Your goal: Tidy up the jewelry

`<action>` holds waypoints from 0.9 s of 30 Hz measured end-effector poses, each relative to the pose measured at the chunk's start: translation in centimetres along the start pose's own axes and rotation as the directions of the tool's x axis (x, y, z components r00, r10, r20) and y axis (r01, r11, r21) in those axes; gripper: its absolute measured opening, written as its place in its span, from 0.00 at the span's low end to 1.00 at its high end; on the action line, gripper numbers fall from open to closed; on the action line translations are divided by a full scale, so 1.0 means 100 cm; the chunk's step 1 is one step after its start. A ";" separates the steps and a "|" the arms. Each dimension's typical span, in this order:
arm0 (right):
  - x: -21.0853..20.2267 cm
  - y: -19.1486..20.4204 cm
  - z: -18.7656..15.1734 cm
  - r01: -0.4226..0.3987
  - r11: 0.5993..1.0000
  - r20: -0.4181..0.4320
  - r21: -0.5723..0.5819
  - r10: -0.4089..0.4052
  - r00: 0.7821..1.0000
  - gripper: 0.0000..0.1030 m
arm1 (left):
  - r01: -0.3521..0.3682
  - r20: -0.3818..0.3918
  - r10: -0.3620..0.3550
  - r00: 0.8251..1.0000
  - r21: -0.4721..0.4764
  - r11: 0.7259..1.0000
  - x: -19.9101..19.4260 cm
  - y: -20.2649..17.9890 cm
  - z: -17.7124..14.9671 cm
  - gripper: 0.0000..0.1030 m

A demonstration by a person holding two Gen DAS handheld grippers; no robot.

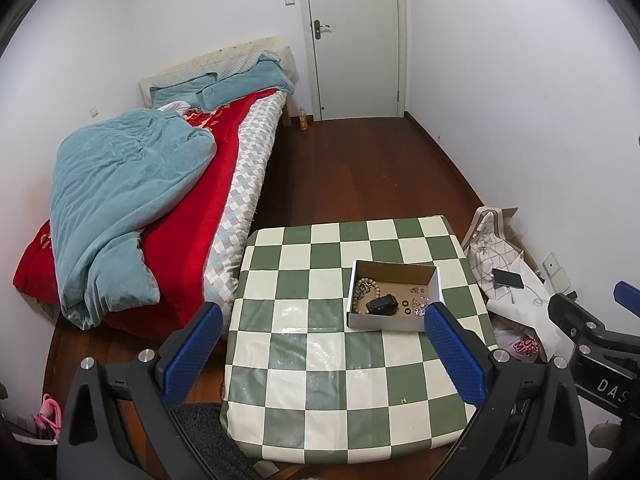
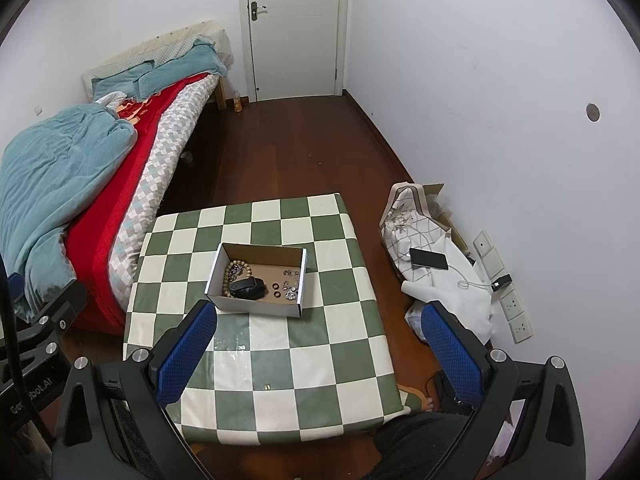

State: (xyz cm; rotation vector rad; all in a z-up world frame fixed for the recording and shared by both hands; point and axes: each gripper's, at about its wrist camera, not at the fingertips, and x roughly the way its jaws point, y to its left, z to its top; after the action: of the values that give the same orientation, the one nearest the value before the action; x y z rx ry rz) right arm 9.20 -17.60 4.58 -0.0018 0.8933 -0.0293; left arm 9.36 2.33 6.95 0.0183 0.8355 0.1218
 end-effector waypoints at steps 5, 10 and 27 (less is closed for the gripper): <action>0.000 -0.003 0.001 -0.001 1.000 -0.001 0.003 0.001 1.000 1.00 | -0.001 0.003 0.001 1.000 0.001 1.000 0.000 0.000 -0.001 1.00; 0.000 -0.004 0.001 0.000 1.000 -0.001 0.001 0.000 1.000 1.00 | -0.001 0.006 0.001 1.000 0.000 1.000 -0.001 0.001 -0.001 1.00; -0.001 -0.007 -0.001 0.006 1.000 -0.001 0.000 -0.006 1.000 1.00 | 0.000 0.013 0.000 1.000 -0.006 1.000 -0.004 0.000 0.000 1.00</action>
State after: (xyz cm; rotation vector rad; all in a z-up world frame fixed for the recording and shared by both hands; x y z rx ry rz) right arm 9.03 -18.25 4.66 -0.0042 0.8940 -0.0348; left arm 9.10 2.28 7.22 0.0134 0.8221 0.1239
